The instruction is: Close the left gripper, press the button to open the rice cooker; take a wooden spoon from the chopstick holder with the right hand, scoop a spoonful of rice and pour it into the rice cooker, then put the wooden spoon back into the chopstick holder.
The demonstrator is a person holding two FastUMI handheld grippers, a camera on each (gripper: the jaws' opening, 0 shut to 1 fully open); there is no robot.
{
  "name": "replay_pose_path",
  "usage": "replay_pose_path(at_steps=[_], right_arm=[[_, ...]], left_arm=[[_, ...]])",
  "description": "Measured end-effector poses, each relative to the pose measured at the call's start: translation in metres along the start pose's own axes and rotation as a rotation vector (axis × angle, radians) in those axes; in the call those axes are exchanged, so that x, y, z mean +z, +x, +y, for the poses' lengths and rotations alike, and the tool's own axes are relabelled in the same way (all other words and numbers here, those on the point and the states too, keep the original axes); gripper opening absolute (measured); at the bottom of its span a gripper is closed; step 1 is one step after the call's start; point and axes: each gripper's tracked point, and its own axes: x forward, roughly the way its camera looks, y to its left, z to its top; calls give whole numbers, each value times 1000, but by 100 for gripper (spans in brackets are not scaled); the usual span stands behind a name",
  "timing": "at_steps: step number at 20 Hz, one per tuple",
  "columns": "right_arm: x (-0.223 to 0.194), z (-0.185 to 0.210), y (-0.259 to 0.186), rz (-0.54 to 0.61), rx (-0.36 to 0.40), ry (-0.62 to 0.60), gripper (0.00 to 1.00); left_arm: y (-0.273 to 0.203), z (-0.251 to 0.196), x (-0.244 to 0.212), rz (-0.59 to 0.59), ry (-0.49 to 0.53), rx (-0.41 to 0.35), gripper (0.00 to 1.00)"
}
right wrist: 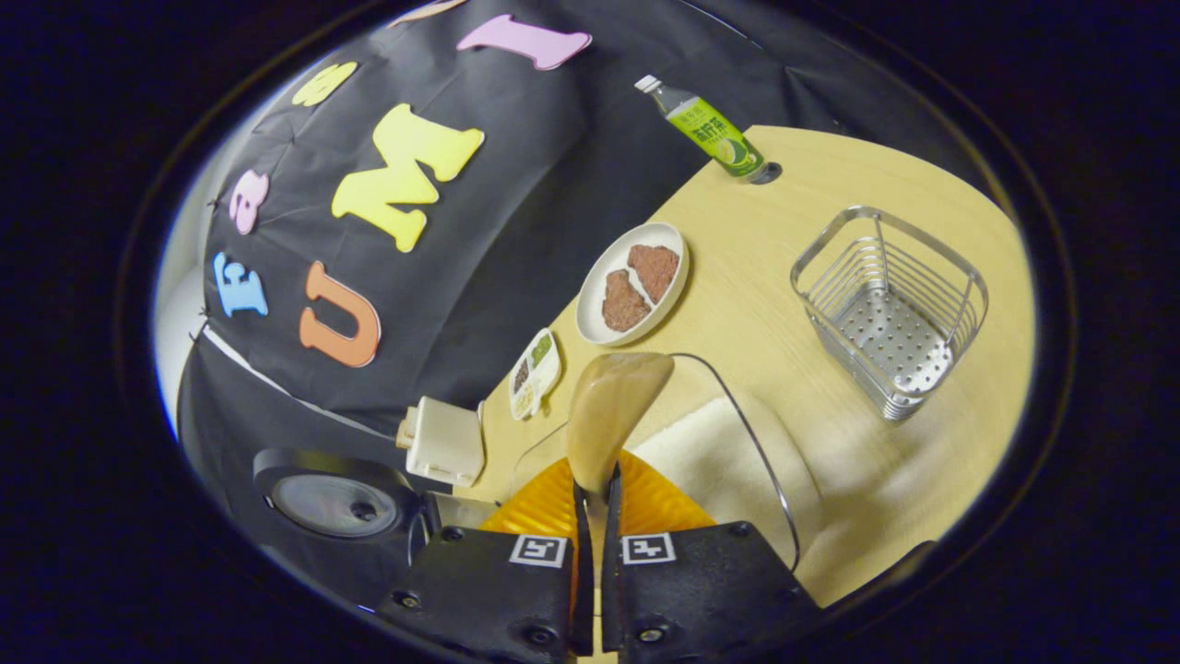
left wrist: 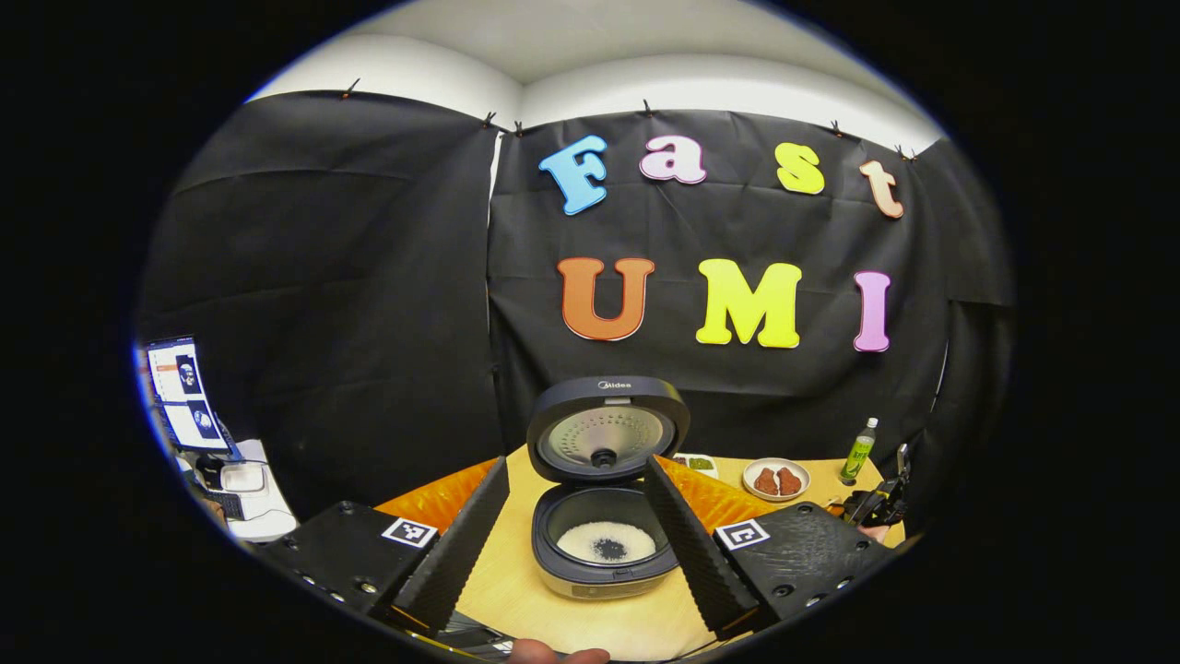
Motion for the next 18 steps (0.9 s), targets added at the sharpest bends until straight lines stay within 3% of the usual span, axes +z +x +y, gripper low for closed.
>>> replay_pose_path(at_steps=[5, 9, 13, 18], right_arm=[[38, 18, -35, -57, 54, 111, 8], [58, 68, -63, -82, 121, 122, 8], [41, 151, -72, -47, 214, 28, 8], [-15, 246, -60, 49, 333, -68, 8]], left_arm=[[6, -12, 2, -9, -22, -26, 95], [8, -7, 1, -20, -36, -29, 95], [4, 11, 1, -30, -52, -6, 94], [-8, 31, -3, -29, -30, -3, 94]])
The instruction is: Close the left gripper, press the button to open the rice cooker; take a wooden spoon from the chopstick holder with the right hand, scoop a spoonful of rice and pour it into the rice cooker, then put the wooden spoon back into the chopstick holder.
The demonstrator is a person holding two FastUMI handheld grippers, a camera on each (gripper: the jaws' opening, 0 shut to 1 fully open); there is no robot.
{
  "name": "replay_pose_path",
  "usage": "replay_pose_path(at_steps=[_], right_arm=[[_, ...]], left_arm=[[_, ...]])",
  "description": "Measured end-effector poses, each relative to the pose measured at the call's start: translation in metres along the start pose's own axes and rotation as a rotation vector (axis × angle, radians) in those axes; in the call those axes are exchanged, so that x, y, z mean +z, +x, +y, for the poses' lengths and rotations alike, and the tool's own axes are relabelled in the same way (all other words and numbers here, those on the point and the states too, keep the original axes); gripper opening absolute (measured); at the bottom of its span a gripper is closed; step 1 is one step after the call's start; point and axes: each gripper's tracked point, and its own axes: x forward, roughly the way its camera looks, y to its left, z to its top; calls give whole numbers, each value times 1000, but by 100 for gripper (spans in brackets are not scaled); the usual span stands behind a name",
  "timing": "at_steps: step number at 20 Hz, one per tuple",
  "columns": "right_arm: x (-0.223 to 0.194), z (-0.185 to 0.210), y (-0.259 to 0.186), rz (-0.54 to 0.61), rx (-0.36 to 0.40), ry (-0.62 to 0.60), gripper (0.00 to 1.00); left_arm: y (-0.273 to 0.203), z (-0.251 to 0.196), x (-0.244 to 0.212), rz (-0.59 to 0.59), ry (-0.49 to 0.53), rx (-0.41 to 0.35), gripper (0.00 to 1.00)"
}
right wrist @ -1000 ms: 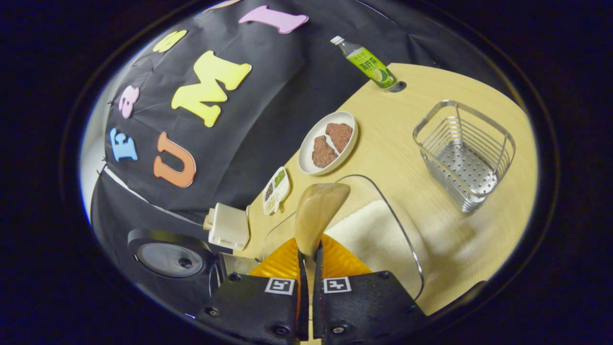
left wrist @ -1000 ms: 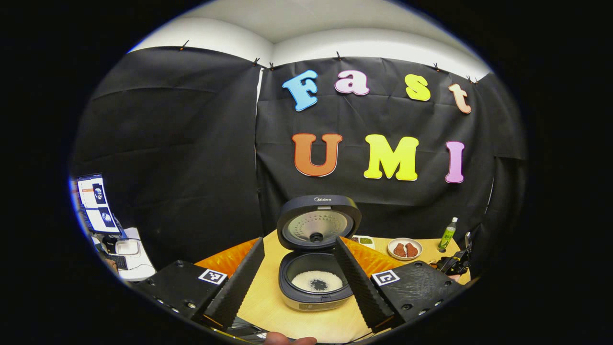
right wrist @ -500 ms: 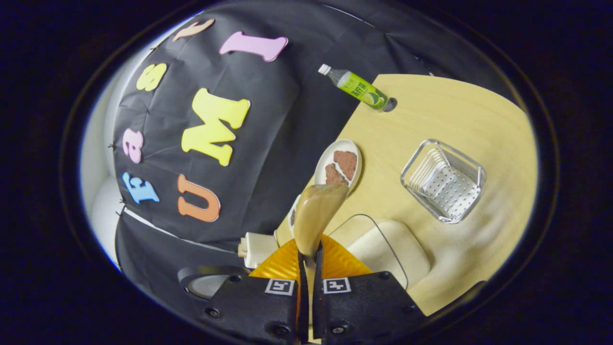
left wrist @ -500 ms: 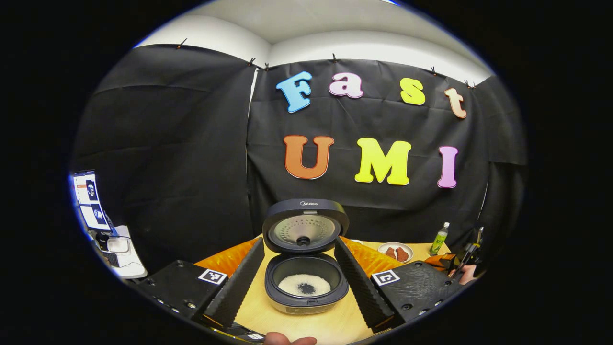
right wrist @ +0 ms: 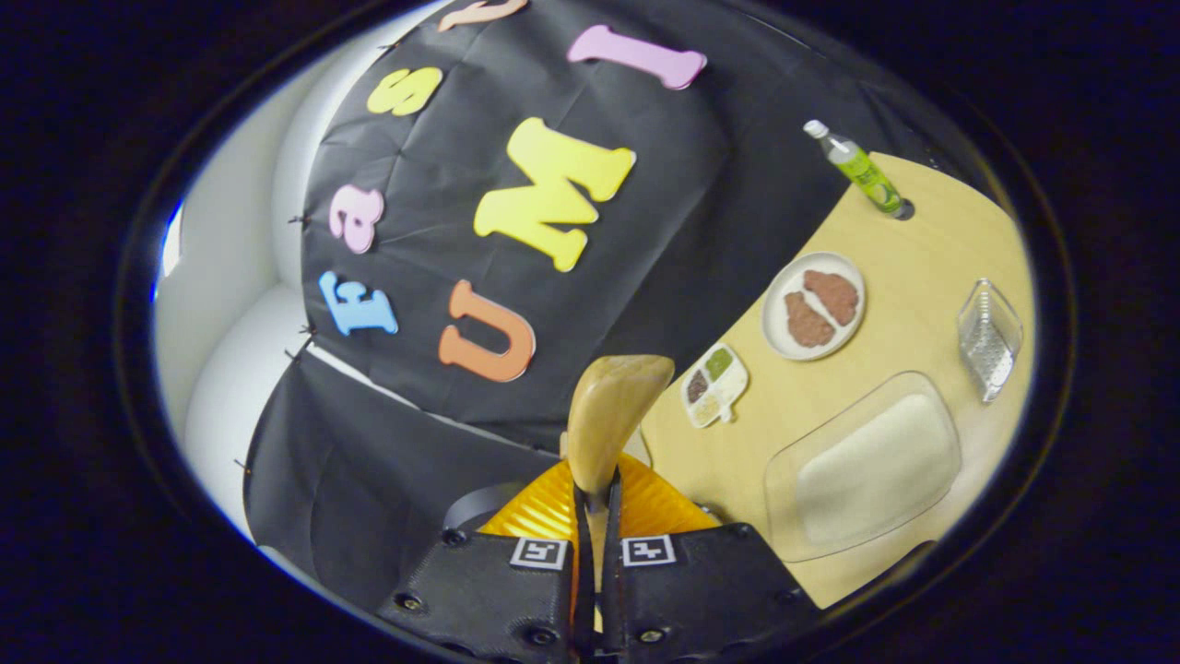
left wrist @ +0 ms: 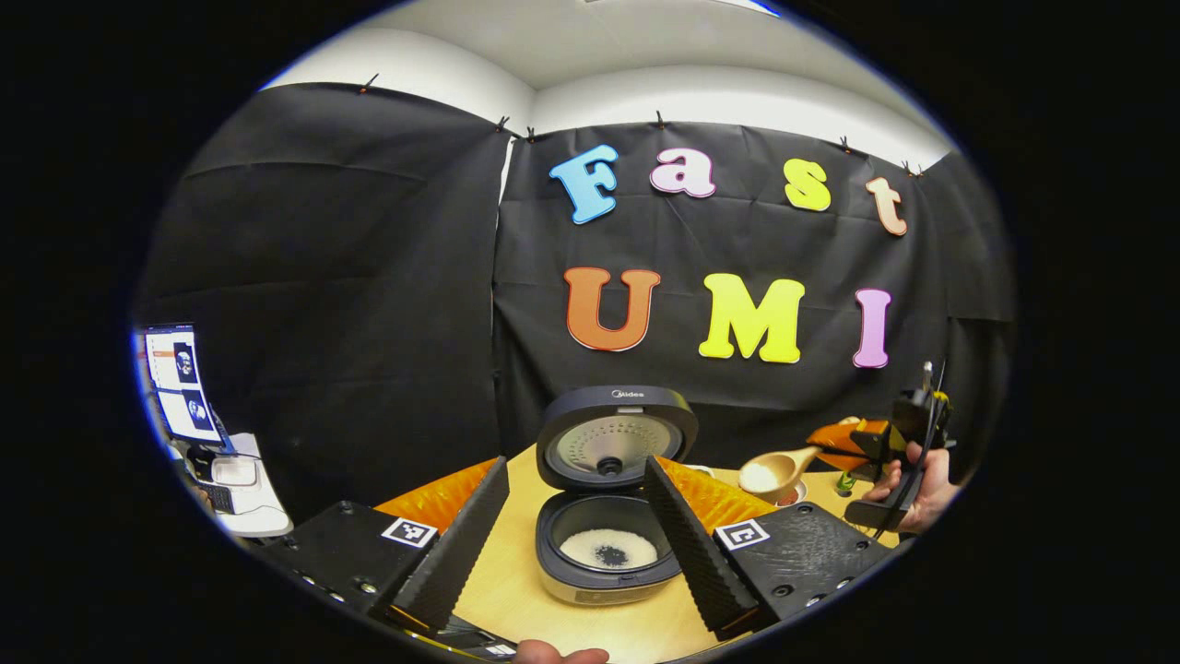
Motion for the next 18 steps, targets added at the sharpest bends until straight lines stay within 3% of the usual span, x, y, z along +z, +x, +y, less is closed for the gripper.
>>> replay_pose_path(at_steps=[5, 12, 18], right_arm=[[-52, 35, 41, 62, 5, -157, 8], [-102, 31, 73, 85, -59, -453, 8], [-120, 25, 85, 89, -80, -601, 8]], left_arm=[[-20, 40, 0, -1, -2, 45, 94], [-45, 98, 0, -8, -55, 166, 94], [-50, 105, -9, 0, -59, 198, 94]])
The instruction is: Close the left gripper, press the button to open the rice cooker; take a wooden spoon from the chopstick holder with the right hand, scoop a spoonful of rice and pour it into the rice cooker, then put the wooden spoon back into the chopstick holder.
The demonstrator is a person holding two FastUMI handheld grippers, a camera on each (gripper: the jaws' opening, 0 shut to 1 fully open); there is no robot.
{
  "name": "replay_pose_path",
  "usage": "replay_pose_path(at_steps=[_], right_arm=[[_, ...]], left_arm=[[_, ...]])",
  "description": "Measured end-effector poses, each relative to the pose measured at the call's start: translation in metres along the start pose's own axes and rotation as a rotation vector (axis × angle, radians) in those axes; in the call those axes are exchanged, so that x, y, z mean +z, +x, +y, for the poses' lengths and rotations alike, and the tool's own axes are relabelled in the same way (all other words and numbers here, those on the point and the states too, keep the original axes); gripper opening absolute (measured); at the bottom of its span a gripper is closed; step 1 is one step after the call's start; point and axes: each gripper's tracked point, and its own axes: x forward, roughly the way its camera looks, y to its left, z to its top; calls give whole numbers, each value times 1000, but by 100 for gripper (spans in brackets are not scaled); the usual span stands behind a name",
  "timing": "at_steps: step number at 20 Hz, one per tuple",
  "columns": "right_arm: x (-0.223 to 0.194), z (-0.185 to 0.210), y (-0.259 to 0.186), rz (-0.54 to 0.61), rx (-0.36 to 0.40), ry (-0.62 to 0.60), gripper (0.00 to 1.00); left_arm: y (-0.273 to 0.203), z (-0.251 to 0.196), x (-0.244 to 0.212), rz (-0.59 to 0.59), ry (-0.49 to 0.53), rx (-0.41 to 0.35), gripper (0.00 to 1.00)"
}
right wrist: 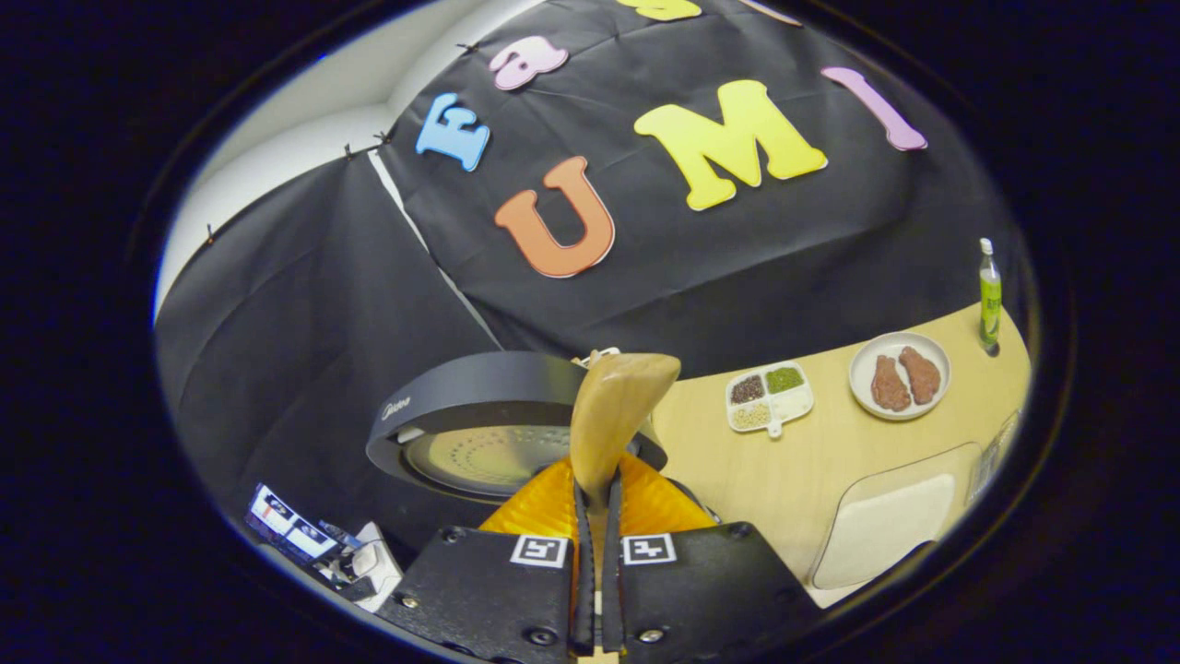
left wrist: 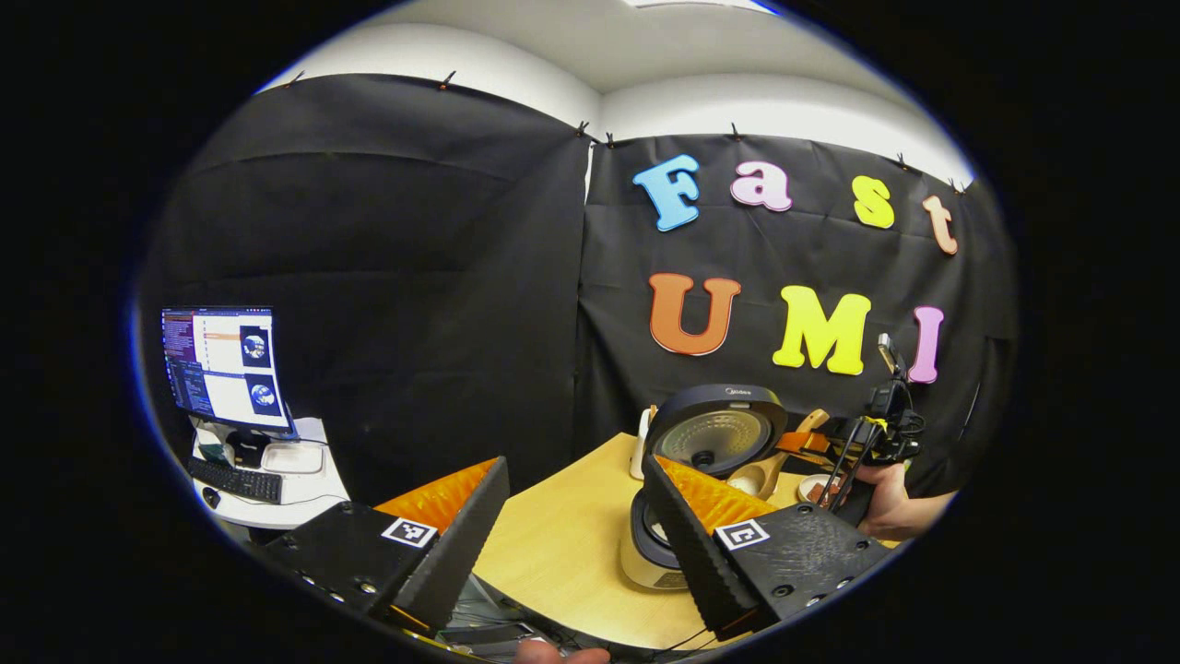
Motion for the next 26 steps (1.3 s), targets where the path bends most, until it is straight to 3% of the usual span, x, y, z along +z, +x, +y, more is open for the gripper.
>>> replay_pose_path(at_steps=[12, 19, 26], right_arm=[[-6, 17, 5, -26, -9, -304, 8], [-3, 47, -2, -93, 18, -587, 8], [-4, 65, -12, -149, 7, -790, 8]], left_arm=[[-7, 12, 0, -1, -22, 38, 94], [-4, 11, 4, -9, -31, 38, 95], [-2, 13, 7, -17, -31, 34, 94]])
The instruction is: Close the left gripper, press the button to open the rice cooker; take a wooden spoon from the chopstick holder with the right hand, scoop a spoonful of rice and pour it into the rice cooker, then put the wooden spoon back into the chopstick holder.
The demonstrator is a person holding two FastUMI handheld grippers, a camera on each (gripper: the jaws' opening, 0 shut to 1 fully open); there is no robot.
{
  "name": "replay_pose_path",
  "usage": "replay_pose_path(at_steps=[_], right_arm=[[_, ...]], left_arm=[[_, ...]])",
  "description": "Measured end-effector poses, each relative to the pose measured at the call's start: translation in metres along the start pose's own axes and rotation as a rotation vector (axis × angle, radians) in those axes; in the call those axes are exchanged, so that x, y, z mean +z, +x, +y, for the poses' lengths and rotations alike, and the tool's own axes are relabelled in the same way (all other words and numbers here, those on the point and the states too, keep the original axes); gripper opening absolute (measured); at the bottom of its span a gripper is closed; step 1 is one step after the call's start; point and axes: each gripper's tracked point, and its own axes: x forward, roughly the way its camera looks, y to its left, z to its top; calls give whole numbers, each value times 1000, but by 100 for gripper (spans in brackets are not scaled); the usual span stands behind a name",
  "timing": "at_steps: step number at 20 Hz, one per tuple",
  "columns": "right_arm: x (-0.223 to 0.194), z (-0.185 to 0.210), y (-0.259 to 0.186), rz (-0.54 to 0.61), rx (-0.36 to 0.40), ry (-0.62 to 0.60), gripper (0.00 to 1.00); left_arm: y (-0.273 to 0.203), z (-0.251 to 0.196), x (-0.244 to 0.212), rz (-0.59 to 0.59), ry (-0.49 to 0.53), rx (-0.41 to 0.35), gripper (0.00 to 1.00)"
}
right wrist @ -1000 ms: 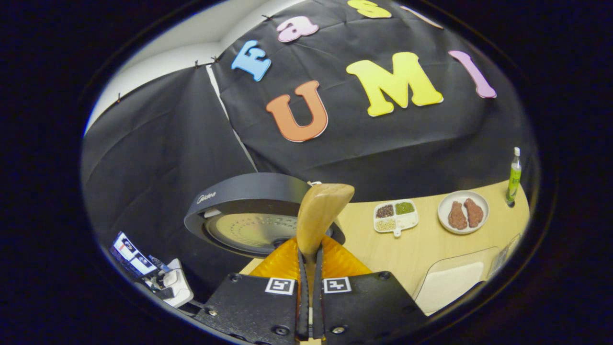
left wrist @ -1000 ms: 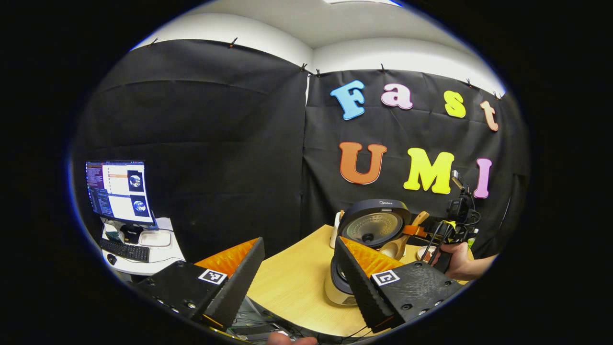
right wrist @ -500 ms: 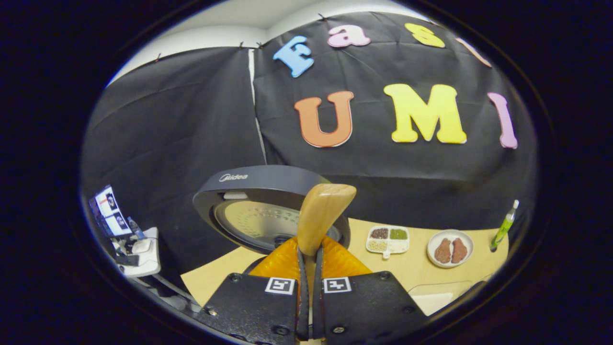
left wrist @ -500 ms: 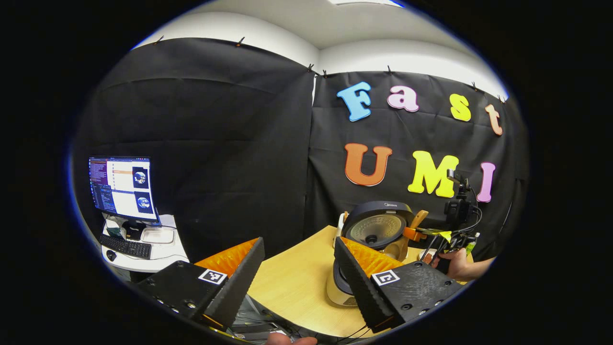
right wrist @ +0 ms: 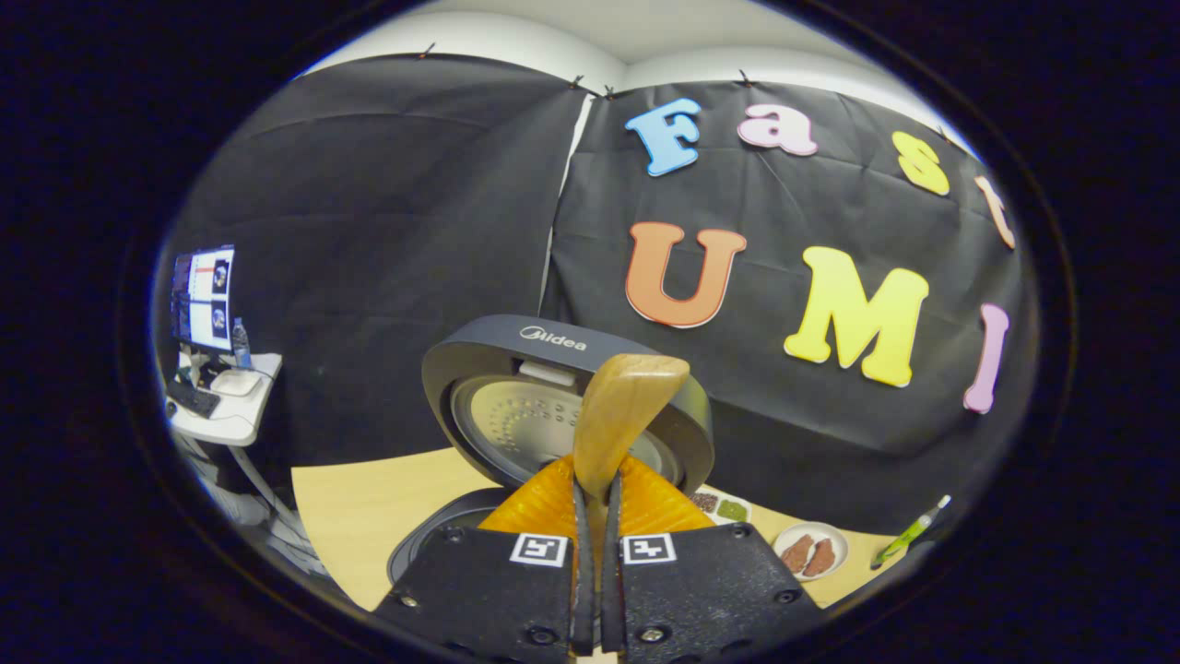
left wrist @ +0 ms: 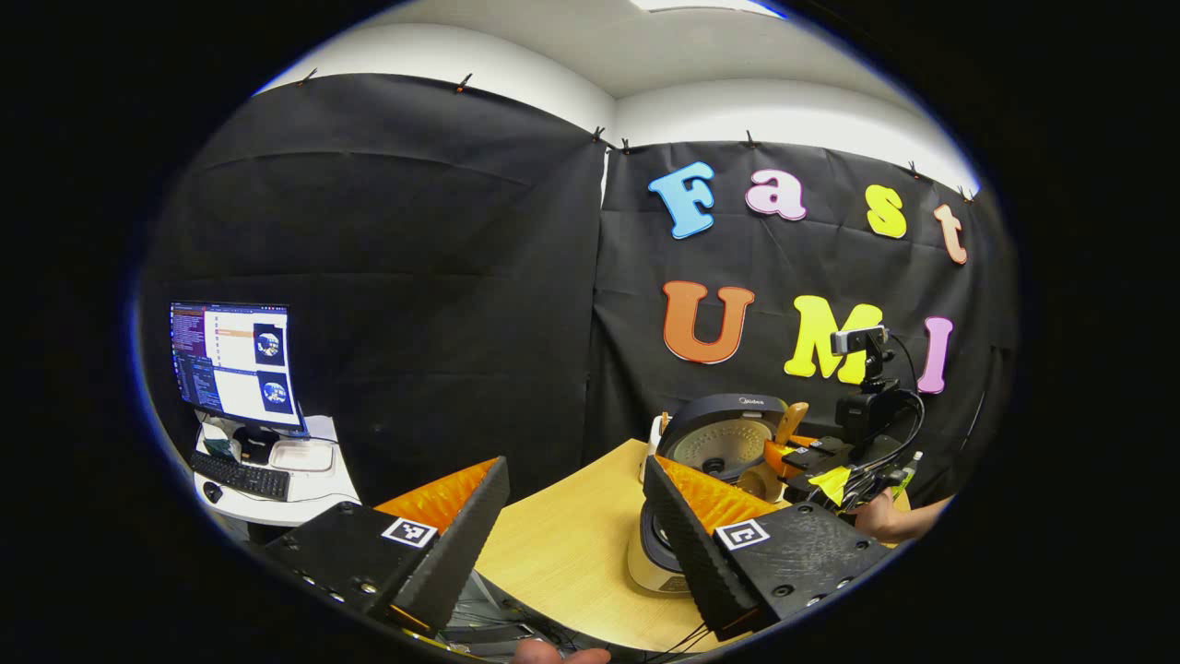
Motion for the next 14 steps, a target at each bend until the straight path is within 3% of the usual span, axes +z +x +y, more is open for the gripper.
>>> replay_pose_path(at_steps=[7, 14], right_arm=[[19, 12, -15, -64, 8, -113, 8], [42, 8, -40, -82, -16, 62, 8]], left_arm=[[2, -4, 1, -4, -7, -30, 95], [5, -14, 12, -21, -17, -94, 95]])
